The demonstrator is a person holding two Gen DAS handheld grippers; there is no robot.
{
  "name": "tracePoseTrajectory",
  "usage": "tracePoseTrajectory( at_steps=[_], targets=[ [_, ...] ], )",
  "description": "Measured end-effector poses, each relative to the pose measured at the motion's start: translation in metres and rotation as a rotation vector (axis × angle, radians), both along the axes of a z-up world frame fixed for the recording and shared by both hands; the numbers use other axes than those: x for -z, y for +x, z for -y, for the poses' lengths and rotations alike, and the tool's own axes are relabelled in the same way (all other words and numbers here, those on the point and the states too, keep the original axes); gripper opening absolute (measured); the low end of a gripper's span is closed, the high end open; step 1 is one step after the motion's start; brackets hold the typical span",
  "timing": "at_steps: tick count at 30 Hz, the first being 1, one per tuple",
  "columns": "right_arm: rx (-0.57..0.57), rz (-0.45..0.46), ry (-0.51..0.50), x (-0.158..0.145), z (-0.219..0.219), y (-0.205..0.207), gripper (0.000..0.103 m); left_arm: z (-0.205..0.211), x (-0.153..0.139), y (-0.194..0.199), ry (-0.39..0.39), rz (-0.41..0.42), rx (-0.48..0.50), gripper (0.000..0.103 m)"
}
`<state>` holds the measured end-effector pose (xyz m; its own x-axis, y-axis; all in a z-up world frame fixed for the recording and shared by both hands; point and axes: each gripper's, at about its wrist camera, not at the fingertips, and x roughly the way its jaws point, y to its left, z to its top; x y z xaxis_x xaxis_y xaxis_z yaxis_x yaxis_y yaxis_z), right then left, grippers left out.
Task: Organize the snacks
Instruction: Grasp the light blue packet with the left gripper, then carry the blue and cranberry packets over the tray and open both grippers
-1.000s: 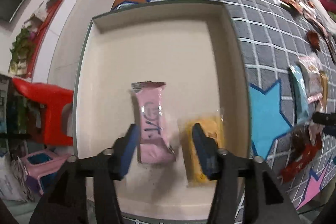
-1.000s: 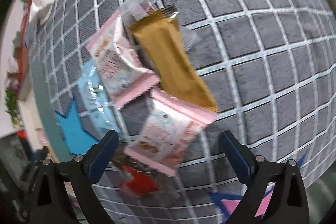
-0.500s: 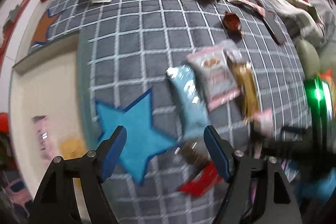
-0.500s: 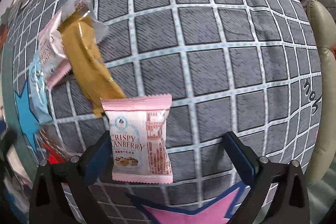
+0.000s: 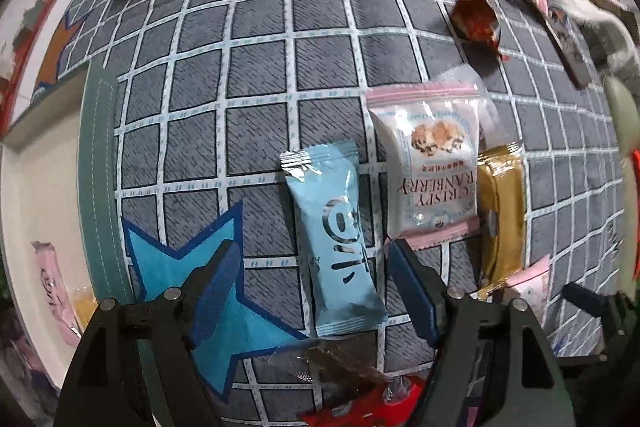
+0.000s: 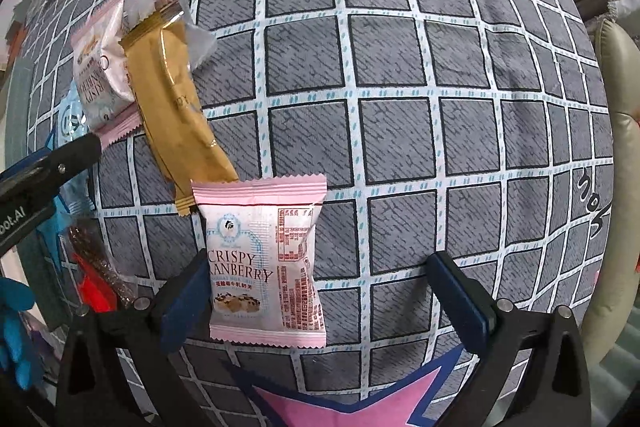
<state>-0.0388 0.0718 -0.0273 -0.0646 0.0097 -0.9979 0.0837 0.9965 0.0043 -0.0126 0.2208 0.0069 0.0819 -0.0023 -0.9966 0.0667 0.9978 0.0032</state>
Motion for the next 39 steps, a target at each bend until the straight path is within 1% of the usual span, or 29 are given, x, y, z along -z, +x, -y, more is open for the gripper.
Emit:
tracePoseTrajectory(
  at_steps=[1, 2, 3, 4, 5, 6, 7, 9, 10, 11, 14, 18, 21, 23, 27, 29, 34, 36, 39],
  targets=[
    [0.004, -0.002, 0.002, -0.001, -0.001, 0.0, 0.102, 0.002, 0.0, -0.001, -0.003, 0.001, 0.002, 0.077],
    [0.001, 0.002, -0.002, -0.002, -0.002, -0.001, 0.096, 0.004, -0.001, -0.001, -0.007, 0.005, 0.002, 0.069],
    [-0.015, 0.015, -0.006, -0.005, -0.005, -0.001, 0.091, 0.009, -0.001, 0.0, -0.009, 0.013, 0.006, 0.055],
    [-0.045, 0.035, -0.012, -0.01, -0.01, -0.003, 0.077, 0.013, -0.004, -0.002, -0.017, 0.026, 0.018, 0.047],
    [-0.065, 0.048, -0.017, -0.015, -0.014, -0.004, 0.054, 0.019, -0.003, -0.001, -0.021, 0.031, 0.026, 0.03],
    [-0.092, 0.065, -0.02, -0.02, -0.019, -0.006, 0.042, 0.02, -0.005, -0.001, -0.033, 0.031, 0.033, 0.026],
    [-0.112, 0.072, -0.023, -0.024, -0.023, -0.006, 0.042, 0.019, -0.006, 0.001, -0.059, 0.025, 0.029, 0.026],
    [-0.106, 0.062, 0.018, -0.026, -0.024, -0.006, 0.042, 0.012, -0.011, -0.003, -0.098, 0.025, 0.009, 0.025],
    [-0.094, 0.064, 0.049, -0.028, -0.023, -0.006, 0.042, 0.008, -0.015, -0.006, -0.103, 0.037, 0.007, 0.025],
    [-0.066, 0.075, 0.109, -0.032, -0.02, -0.007, 0.042, 0.004, -0.021, -0.008, -0.106, 0.055, 0.01, 0.025],
    [-0.022, 0.097, 0.19, -0.044, -0.015, -0.006, 0.042, -0.007, -0.038, -0.018, -0.124, 0.097, 0.014, 0.025],
    [0.006, 0.107, 0.242, -0.059, -0.018, 0.002, 0.042, -0.026, -0.058, -0.028, -0.127, 0.135, -0.01, 0.025],
    [-0.024, 0.12, 0.254, -0.07, -0.03, 0.015, 0.042, -0.057, -0.072, -0.032, -0.137, 0.167, -0.062, 0.025],
    [-0.058, 0.129, 0.265, -0.076, -0.044, 0.023, 0.042, -0.082, -0.079, -0.039, -0.131, 0.185, -0.111, 0.025],
    [-0.133, 0.135, 0.305, -0.085, -0.086, 0.038, 0.042, -0.127, -0.087, -0.054, -0.083, 0.196, -0.195, 0.025],
    [-0.18, 0.133, 0.329, -0.084, -0.109, 0.039, 0.042, -0.145, -0.085, -0.06, -0.069, 0.187, -0.233, 0.025],
    [-0.295, 0.126, 0.399, -0.082, -0.173, 0.034, 0.042, -0.194, -0.078, -0.081, -0.005, 0.157, -0.322, 0.025],
    [-0.338, 0.12, 0.431, -0.082, -0.199, 0.033, 0.042, -0.209, -0.073, -0.088, 0.003, 0.139, -0.356, 0.025],
    [-0.389, 0.107, 0.454, -0.08, -0.232, 0.032, 0.042, -0.221, -0.066, -0.098, 0.017, 0.116, -0.379, 0.025]
  ],
)
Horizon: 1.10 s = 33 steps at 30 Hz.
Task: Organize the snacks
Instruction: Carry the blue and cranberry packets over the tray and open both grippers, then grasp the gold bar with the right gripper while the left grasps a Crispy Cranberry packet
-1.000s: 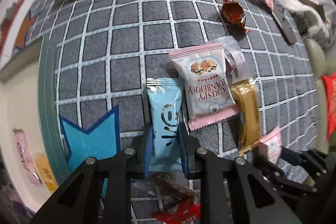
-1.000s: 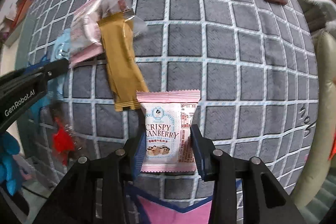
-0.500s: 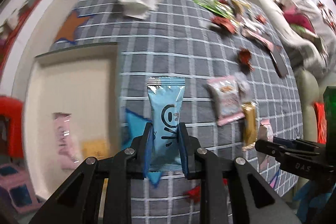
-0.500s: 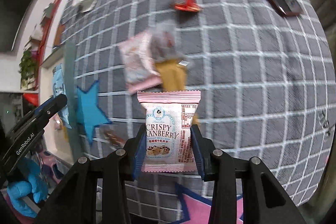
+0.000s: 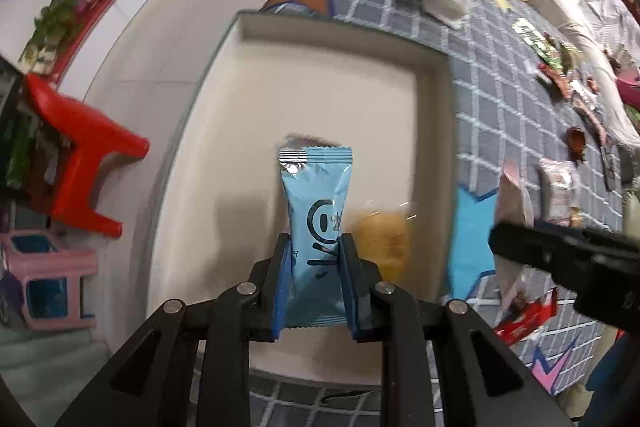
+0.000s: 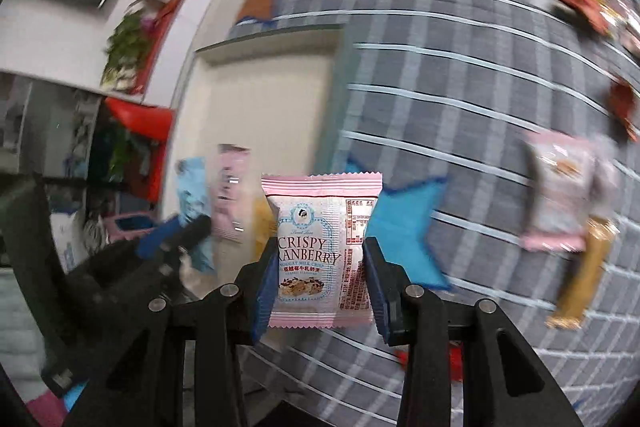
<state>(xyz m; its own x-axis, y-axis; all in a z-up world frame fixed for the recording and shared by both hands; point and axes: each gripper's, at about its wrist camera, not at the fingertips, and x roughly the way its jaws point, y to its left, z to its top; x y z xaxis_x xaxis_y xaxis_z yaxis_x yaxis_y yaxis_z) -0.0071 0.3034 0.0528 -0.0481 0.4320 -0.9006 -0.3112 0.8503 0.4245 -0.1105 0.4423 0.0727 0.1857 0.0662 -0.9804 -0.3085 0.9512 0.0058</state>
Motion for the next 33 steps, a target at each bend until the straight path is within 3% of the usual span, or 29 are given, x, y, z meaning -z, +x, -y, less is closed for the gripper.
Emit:
tracePoseTrajectory(
  at_steps=[4, 5, 7, 9, 10, 11, 18, 19, 20, 27, 30, 33],
  targets=[
    [-0.043, -0.035, 0.015, 0.011, -0.037, 0.001, 0.042, -0.007, 0.009, -0.008, 0.031, -0.031, -0.014, 0.026],
    [-0.047, -0.039, 0.011, 0.013, -0.041, 0.001, 0.042, -0.007, 0.01, -0.01, 0.044, -0.039, -0.016, 0.031],
    [-0.058, -0.047, -0.001, 0.018, -0.048, 0.001, 0.045, -0.007, 0.012, -0.013, 0.061, -0.051, -0.011, 0.049],
    [-0.064, -0.06, -0.012, 0.022, -0.053, 0.001, 0.062, -0.007, 0.012, -0.015, 0.074, -0.048, -0.013, 0.074],
    [-0.059, -0.057, -0.02, 0.022, -0.053, 0.001, 0.077, -0.006, 0.011, -0.016, 0.083, -0.041, -0.009, 0.076],
    [-0.05, -0.047, -0.023, 0.019, -0.049, 0.001, 0.082, -0.004, 0.01, -0.016, 0.09, -0.038, -0.003, 0.077],
    [0.004, -0.022, -0.085, 0.014, -0.011, 0.003, 0.085, 0.021, 0.002, -0.008, 0.099, -0.008, 0.119, 0.078],
    [0.021, -0.02, -0.099, 0.015, 0.0, 0.003, 0.099, 0.032, -0.001, -0.007, 0.096, 0.01, 0.164, 0.078],
    [0.055, -0.011, -0.117, 0.016, 0.017, 0.001, 0.103, 0.04, -0.003, -0.007, 0.093, 0.021, 0.197, 0.078],
    [0.306, -0.02, -0.253, 0.027, 0.132, 0.005, 0.103, 0.121, 0.001, -0.006, 0.008, 0.021, 0.462, 0.078],
    [0.358, -0.061, -0.302, 0.04, 0.167, 0.004, 0.103, 0.143, 0.005, 0.003, -0.028, 0.008, 0.49, 0.078],
    [0.333, -0.054, -0.332, 0.048, 0.176, 0.006, 0.103, 0.156, 0.005, 0.022, -0.057, 0.008, 0.467, 0.078]
  ],
)
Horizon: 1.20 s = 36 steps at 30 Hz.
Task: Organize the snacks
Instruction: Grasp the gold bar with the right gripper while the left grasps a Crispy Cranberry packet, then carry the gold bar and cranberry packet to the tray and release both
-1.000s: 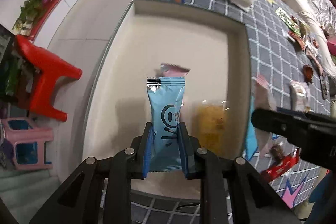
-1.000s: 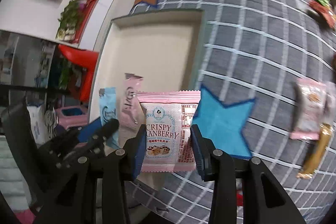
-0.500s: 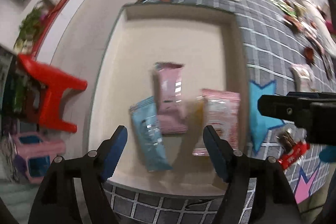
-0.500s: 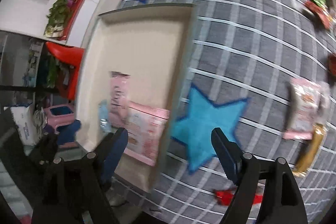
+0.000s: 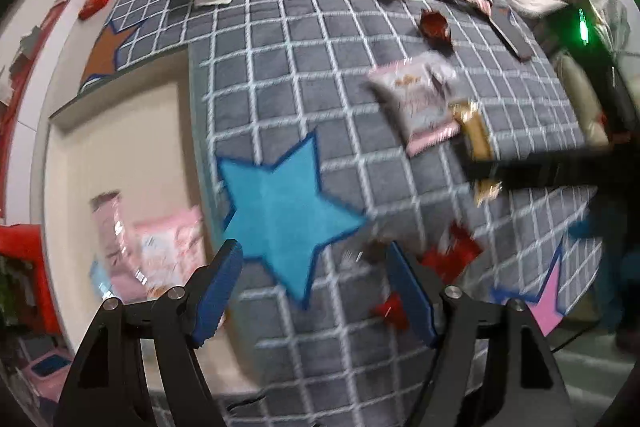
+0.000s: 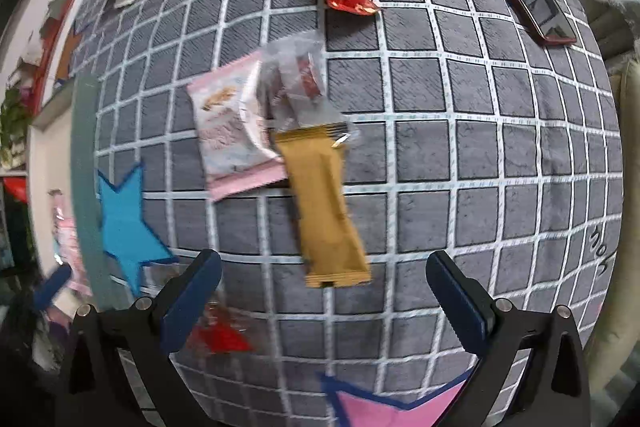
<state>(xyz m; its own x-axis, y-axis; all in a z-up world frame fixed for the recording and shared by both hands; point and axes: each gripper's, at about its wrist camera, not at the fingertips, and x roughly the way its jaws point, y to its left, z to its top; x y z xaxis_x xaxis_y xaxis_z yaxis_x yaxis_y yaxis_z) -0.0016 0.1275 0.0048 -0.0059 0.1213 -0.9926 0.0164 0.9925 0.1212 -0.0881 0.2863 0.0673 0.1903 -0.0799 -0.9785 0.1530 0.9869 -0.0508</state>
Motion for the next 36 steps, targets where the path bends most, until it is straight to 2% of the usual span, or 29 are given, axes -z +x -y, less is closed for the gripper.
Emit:
tracePoseTrajectory(
  at_steps=[3, 5, 6, 7, 9, 10, 18, 23, 26, 28, 29, 30, 31, 34, 36],
  targets=[
    [-0.051, -0.004, -0.024, 0.011, -0.01, 0.005, 0.102, 0.0, -0.001, 0.022, -0.043, -0.016, -0.068, 0.078],
    [-0.088, -0.02, -0.043, 0.02, -0.016, 0.008, 0.073, 0.001, -0.001, 0.035, -0.066, -0.037, -0.111, 0.078],
    [-0.098, -0.028, -0.061, 0.023, -0.019, 0.011, 0.072, 0.004, -0.001, 0.04, -0.075, -0.044, -0.118, 0.078],
    [-0.114, -0.01, -0.078, 0.021, -0.022, 0.012, 0.064, 0.008, -0.001, 0.046, -0.083, -0.047, -0.121, 0.078],
    [-0.154, 0.013, -0.102, 0.019, -0.025, 0.012, 0.045, 0.018, 0.0, 0.054, -0.085, -0.048, -0.119, 0.078],
    [-0.158, 0.018, -0.096, 0.017, -0.023, 0.011, 0.032, 0.025, 0.003, 0.06, -0.091, -0.052, -0.117, 0.078],
    [-0.061, -0.01, -0.011, 0.016, 0.019, -0.019, 0.032, 0.063, 0.037, 0.096, -0.126, -0.112, -0.201, 0.079],
    [-0.035, -0.008, 0.014, 0.016, 0.036, -0.037, 0.032, 0.082, 0.061, 0.112, -0.083, -0.157, -0.221, 0.079],
    [-0.025, -0.006, 0.026, 0.015, 0.046, -0.046, 0.032, 0.097, 0.063, 0.117, -0.018, -0.133, -0.183, 0.08],
    [-0.019, -0.002, 0.034, 0.014, 0.051, -0.051, 0.032, 0.103, 0.063, 0.117, 0.002, -0.116, -0.168, 0.075],
    [-0.017, 0.0, 0.038, 0.014, 0.051, -0.053, 0.032, 0.105, 0.061, 0.117, 0.0, -0.102, -0.162, 0.064],
    [-0.015, 0.001, 0.041, 0.014, 0.052, -0.054, 0.032, 0.107, 0.06, 0.117, -0.004, -0.09, -0.151, 0.047],
    [-0.013, 0.003, 0.045, 0.014, 0.051, -0.055, 0.032, 0.107, 0.058, 0.116, -0.012, -0.084, -0.138, 0.042],
    [-0.005, 0.0, 0.059, 0.012, 0.06, -0.058, 0.032, 0.095, 0.054, 0.111, -0.071, -0.097, -0.134, 0.041],
    [0.001, -0.008, 0.064, 0.009, 0.062, -0.05, 0.032, 0.085, 0.047, 0.106, -0.077, -0.082, -0.14, 0.041]
  ],
)
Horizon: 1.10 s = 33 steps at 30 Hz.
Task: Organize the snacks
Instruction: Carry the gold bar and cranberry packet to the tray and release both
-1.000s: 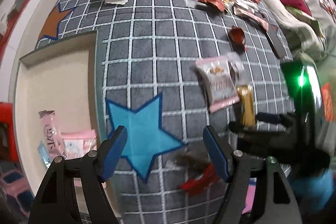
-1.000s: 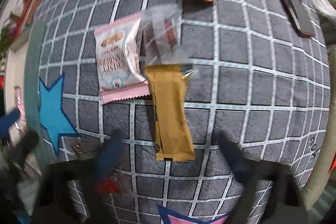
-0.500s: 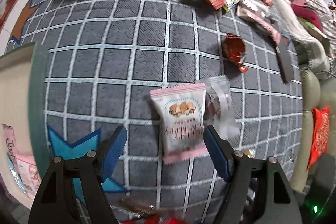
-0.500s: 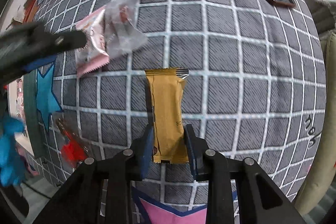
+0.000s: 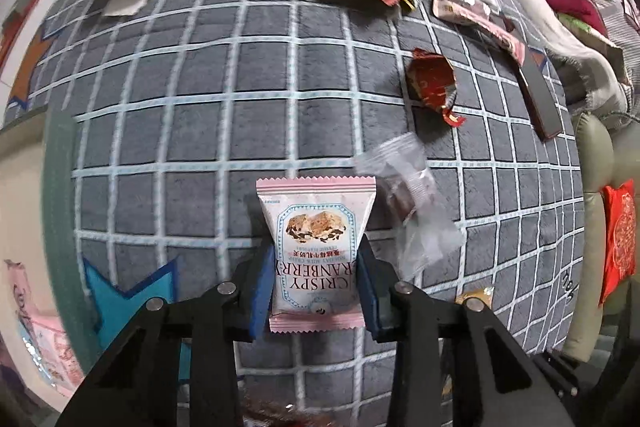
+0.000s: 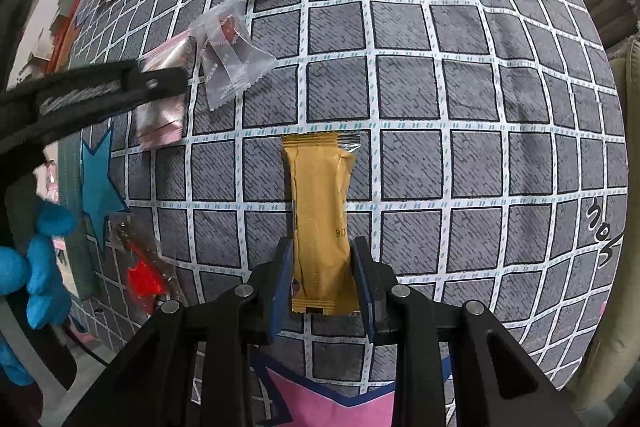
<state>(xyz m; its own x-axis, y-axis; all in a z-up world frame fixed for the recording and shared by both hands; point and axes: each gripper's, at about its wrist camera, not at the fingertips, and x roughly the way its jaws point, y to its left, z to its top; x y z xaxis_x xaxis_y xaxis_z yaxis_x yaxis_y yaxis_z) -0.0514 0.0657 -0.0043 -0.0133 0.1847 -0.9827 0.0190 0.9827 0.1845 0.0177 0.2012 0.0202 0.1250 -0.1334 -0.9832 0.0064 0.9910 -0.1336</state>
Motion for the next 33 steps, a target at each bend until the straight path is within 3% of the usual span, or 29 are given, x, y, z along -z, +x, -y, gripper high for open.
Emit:
tracePoseTrajectory(
  at_steps=[9, 10, 11, 12, 15, 18, 19, 20, 21, 25, 28, 33],
  targets=[
    [0.003, -0.019, -0.022, 0.003, -0.001, 0.011, 0.033, -0.038, -0.039, -0.048, 0.067, 0.099, 0.087, 0.041],
    [0.005, -0.023, -0.029, 0.003, 0.0, 0.012, 0.041, -0.045, -0.043, -0.053, 0.072, 0.103, 0.087, 0.041],
    [0.005, -0.025, -0.034, 0.003, -0.001, 0.015, 0.068, -0.05, -0.045, -0.057, 0.078, 0.105, 0.086, 0.041],
    [0.005, -0.027, -0.055, 0.003, -0.003, 0.017, 0.079, -0.055, -0.048, -0.062, 0.085, 0.107, 0.086, 0.041],
    [-0.003, -0.018, -0.098, 0.003, -0.007, 0.025, 0.081, -0.067, -0.054, -0.074, 0.102, 0.116, 0.081, 0.041],
    [-0.031, -0.017, -0.153, 0.006, -0.015, 0.029, 0.069, -0.065, -0.053, -0.072, 0.11, 0.115, 0.056, 0.041],
    [-0.053, -0.011, -0.185, 0.005, -0.02, 0.03, 0.055, -0.069, -0.054, -0.072, 0.111, 0.115, 0.045, 0.041],
    [-0.07, 0.006, -0.186, 0.001, -0.023, 0.031, 0.029, -0.074, -0.055, -0.073, 0.112, 0.117, 0.031, 0.041],
    [-0.077, 0.007, -0.184, -0.002, -0.026, 0.032, 0.023, -0.077, -0.056, -0.072, 0.113, 0.12, 0.021, 0.041],
    [-0.054, -0.004, -0.093, -0.014, -0.035, 0.042, 0.023, -0.098, -0.062, -0.073, 0.122, 0.136, -0.026, 0.041],
    [-0.067, 0.029, 0.025, -0.034, -0.059, 0.057, 0.023, -0.119, -0.07, -0.074, 0.133, 0.157, -0.071, 0.041],
    [-0.121, 0.053, 0.141, -0.054, -0.106, 0.076, 0.023, -0.157, -0.076, -0.076, 0.163, 0.17, -0.15, 0.041]
  ],
)
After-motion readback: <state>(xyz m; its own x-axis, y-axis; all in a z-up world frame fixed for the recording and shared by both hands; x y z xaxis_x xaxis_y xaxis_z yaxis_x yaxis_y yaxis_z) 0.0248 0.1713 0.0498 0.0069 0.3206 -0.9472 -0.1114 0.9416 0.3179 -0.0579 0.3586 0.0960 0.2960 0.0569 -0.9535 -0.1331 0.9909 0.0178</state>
